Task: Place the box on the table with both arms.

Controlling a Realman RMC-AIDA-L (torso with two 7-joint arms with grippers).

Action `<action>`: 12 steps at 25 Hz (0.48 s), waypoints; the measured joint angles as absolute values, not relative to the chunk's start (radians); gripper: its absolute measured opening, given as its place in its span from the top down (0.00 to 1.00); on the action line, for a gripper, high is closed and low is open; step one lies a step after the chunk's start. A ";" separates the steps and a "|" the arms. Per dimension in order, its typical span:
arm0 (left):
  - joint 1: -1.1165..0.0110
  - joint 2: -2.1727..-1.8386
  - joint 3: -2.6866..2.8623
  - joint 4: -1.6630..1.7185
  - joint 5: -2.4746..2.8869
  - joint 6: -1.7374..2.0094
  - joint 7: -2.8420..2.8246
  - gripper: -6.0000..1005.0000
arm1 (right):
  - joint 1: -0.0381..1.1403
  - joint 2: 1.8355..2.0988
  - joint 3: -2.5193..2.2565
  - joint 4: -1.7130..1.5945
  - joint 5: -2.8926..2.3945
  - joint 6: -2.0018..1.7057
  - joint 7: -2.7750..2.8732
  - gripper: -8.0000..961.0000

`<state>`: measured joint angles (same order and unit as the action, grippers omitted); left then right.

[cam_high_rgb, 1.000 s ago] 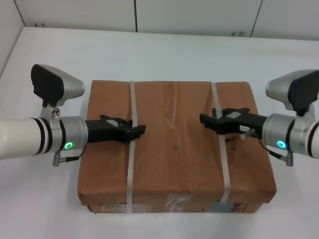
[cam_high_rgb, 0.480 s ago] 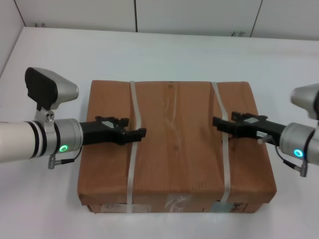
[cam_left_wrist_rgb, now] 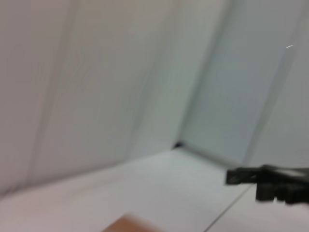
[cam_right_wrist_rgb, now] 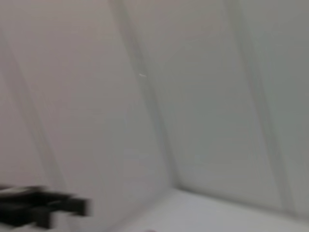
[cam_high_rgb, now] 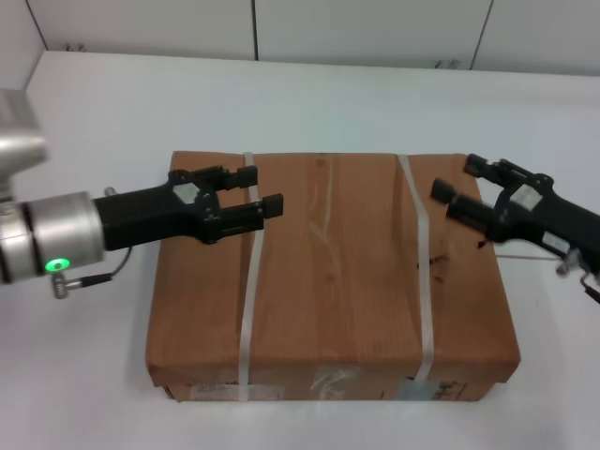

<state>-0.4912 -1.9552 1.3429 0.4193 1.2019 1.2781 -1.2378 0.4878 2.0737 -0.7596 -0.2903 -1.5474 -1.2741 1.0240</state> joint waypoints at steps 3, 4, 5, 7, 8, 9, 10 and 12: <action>-0.481 -1.914 1.323 0.416 1.201 1.465 -1.182 0.29 | 0.490 2.069 -0.766 -0.315 -1.604 -1.460 0.921 0.21; -0.481 -1.903 1.323 0.415 1.203 1.514 -1.171 0.29 | 0.495 2.069 -0.767 -0.331 -1.636 -1.493 0.919 0.21; -0.482 -1.891 1.327 0.415 1.206 1.560 -1.162 0.29 | 0.501 2.068 -0.767 -0.349 -1.673 -1.526 0.919 0.21; -0.484 -1.875 1.333 0.415 1.217 1.634 -1.143 0.29 | 0.516 2.068 -0.767 -0.372 -1.726 -1.570 0.926 0.20; -0.485 -1.874 1.333 0.415 1.222 1.646 -1.138 0.29 | 0.528 2.068 -0.767 -0.379 -1.747 -1.590 0.931 0.20; -0.487 -1.873 1.333 0.414 1.233 1.662 -1.129 0.29 | 0.536 2.068 -0.767 -0.379 -1.754 -1.599 0.933 0.20; -0.489 -1.874 1.333 0.414 1.241 1.668 -1.122 0.29 | 0.544 2.067 -0.767 -0.379 -1.763 -1.609 0.935 0.20; -0.491 -1.879 1.333 0.414 1.255 1.672 -1.110 0.29 | 0.557 2.067 -0.767 -0.379 -1.778 -1.625 0.936 0.19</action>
